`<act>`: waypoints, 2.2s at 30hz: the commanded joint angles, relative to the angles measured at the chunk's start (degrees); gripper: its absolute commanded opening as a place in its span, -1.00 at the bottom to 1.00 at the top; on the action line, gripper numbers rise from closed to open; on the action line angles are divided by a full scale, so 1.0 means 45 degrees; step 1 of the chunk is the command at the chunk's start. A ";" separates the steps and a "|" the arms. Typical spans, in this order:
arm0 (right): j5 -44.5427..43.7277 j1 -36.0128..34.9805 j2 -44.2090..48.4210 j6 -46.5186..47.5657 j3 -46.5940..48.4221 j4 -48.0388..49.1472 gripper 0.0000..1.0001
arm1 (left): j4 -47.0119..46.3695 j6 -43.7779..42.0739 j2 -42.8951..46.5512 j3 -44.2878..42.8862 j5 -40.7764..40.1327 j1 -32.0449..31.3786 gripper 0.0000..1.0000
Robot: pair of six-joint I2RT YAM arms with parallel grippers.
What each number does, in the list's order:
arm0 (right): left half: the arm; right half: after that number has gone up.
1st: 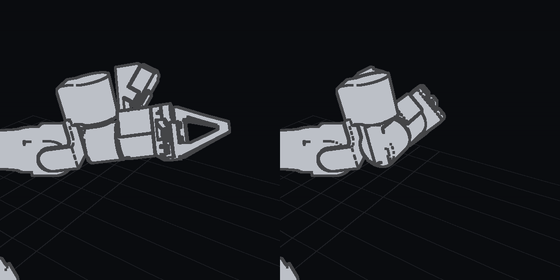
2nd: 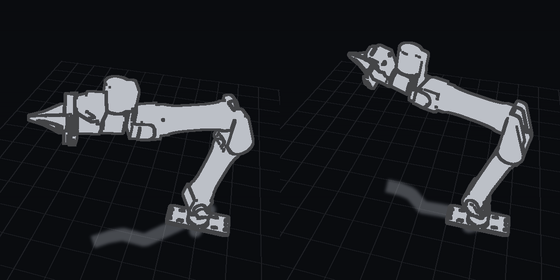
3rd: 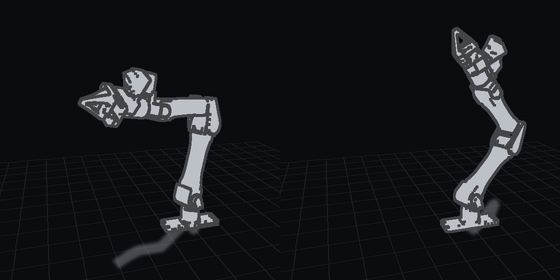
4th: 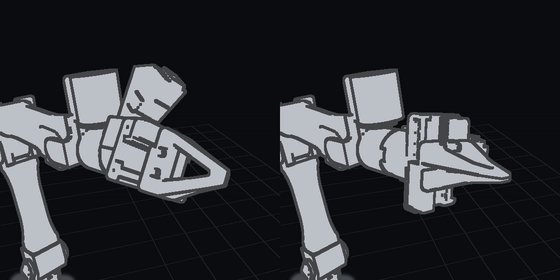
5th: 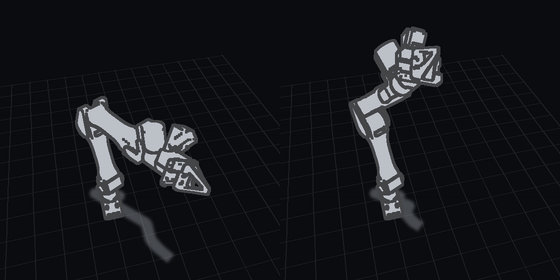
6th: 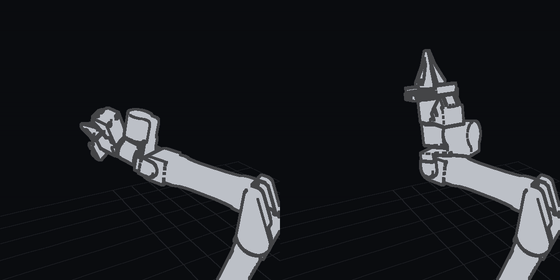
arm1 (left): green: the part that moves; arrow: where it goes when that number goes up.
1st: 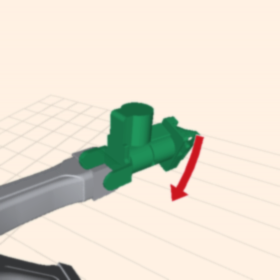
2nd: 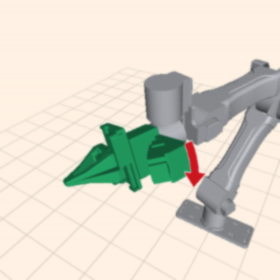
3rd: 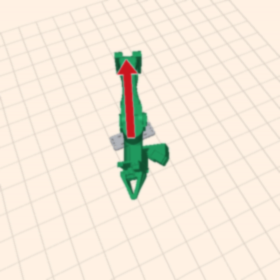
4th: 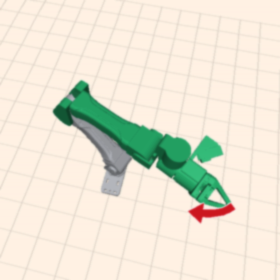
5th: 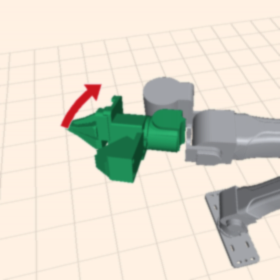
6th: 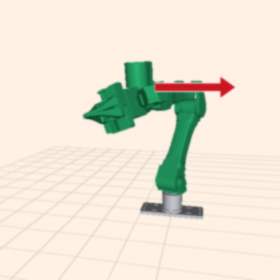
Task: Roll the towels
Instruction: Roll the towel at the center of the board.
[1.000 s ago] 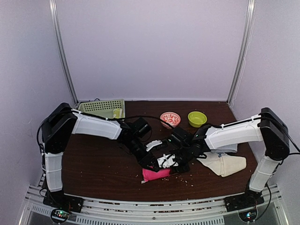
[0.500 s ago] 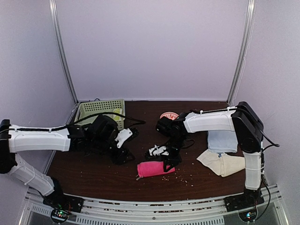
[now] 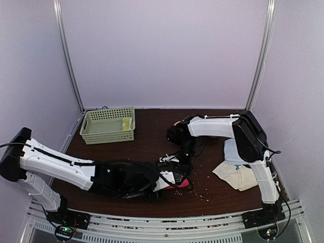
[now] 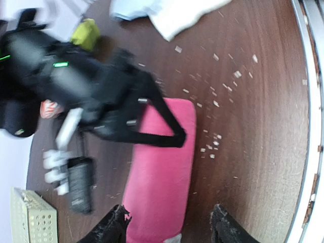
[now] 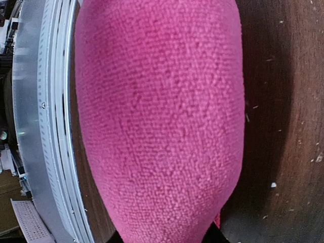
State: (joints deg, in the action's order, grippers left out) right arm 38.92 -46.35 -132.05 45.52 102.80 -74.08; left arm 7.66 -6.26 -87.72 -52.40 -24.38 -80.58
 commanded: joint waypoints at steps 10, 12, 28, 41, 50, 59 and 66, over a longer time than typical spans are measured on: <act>-0.1695 -0.0216 -0.1779 -0.0408 -0.0853 -0.0817 -0.54 | 0.0457 -0.2736 -0.3524 -0.2216 -0.1640 -0.0278 0.21; -0.1695 -0.0208 -0.1808 -0.0408 -0.0839 -0.0812 -0.54 | 0.0320 -0.3125 -0.3842 -0.2267 -0.1601 -0.0260 0.23; -0.1548 -0.0210 -0.1828 -0.0388 -0.0658 -0.0817 -0.53 | 0.1078 -0.2804 -0.6441 -0.3907 -0.2307 0.0159 0.24; -0.1440 -0.0208 -0.1551 -0.0262 -0.0567 -0.0822 -0.51 | 0.3355 -0.1640 -0.8010 -0.5240 -0.0074 0.0930 0.16; -0.1298 -0.0191 0.0022 0.0451 -0.0857 -0.0817 -0.11 | 0.4057 -0.1335 -0.8378 -0.5416 0.0821 0.1157 -0.43; -0.1502 0.1449 0.3269 0.0495 -0.0887 -0.0842 0.03 | 0.3829 -0.1088 -0.7640 -0.4949 0.1242 0.1439 -0.86; -0.1468 0.3863 0.5847 0.0674 -0.2321 -0.0817 0.06 | 0.3788 -0.0378 -0.6995 -0.5049 0.1584 0.1900 -1.00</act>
State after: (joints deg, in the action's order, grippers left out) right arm 33.10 -33.58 -111.15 47.31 95.50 -77.12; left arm 18.59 -10.94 -118.48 -77.65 -21.26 -74.06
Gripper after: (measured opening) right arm 0.524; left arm 0.317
